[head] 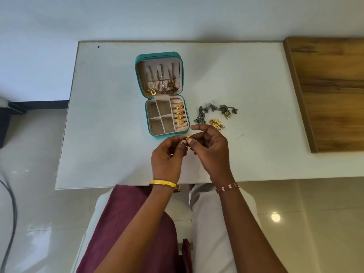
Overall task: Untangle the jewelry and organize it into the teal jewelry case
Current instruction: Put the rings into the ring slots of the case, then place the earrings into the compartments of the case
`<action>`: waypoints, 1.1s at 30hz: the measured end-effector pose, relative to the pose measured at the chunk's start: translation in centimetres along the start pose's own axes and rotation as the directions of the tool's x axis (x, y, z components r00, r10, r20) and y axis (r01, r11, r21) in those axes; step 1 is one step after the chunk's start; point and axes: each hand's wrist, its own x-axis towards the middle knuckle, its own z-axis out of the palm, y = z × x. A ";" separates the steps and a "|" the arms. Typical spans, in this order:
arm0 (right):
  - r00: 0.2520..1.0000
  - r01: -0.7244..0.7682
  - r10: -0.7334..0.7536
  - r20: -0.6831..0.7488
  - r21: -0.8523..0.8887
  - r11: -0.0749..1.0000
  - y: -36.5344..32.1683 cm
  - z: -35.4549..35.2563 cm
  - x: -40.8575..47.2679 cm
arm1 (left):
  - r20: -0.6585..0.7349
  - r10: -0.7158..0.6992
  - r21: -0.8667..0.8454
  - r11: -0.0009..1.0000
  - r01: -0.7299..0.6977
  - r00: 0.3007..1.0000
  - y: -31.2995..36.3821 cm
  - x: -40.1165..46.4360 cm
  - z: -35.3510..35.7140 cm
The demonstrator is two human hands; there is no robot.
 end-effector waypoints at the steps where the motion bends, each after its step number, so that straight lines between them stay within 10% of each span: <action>1: 0.999 -0.022 0.022 0.039 -0.017 1.000 0.1 0.2 0.0 | -0.010 -0.008 -0.001 1.000 0.008 1.000 -0.2 -0.1 -0.3; 33: 0.993 0.004 0.011 0.115 -0.132 0.991 1.2 1.1 0.4 | 0.185 -0.287 -0.568 0.749 0.341 0.940 -1.3 1.4 -2.8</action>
